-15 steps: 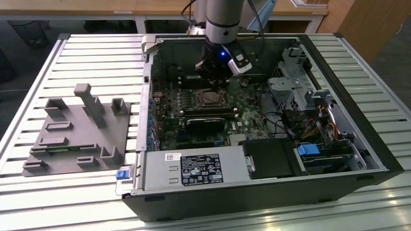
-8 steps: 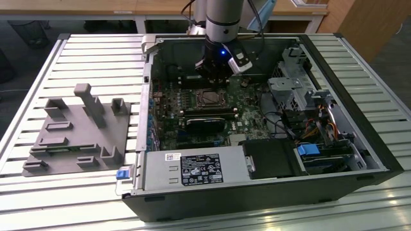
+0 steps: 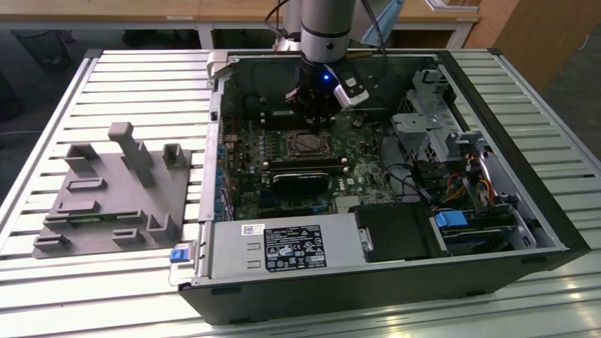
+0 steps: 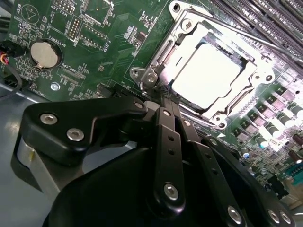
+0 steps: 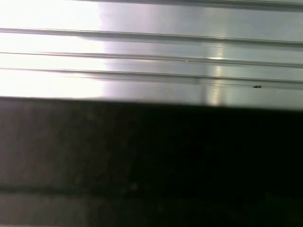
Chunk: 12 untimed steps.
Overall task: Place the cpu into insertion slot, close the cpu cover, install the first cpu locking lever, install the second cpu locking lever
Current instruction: 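Install the first cpu locking lever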
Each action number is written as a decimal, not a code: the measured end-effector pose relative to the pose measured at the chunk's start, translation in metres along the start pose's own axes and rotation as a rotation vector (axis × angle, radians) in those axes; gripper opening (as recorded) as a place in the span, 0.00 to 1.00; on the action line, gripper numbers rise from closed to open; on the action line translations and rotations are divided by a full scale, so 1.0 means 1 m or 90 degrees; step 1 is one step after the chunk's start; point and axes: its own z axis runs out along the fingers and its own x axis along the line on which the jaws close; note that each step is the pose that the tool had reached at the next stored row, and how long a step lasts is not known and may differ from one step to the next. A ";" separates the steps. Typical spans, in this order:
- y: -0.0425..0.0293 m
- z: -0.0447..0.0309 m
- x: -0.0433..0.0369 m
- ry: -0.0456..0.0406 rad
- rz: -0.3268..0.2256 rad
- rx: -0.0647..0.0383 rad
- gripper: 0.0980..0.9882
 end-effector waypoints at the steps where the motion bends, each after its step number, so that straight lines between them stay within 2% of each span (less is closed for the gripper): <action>1: 0.0003 0.0002 0.0000 0.0001 0.000 0.001 0.01; 7: 0.0029 0.0017 0.0000 0.0002 0.000 0.006 0.01; 10: 0.0052 0.0024 -0.0002 -0.0001 0.000 0.005 0.01; 12: 0.0055 0.0024 -0.0002 -0.0002 0.000 0.001 0.01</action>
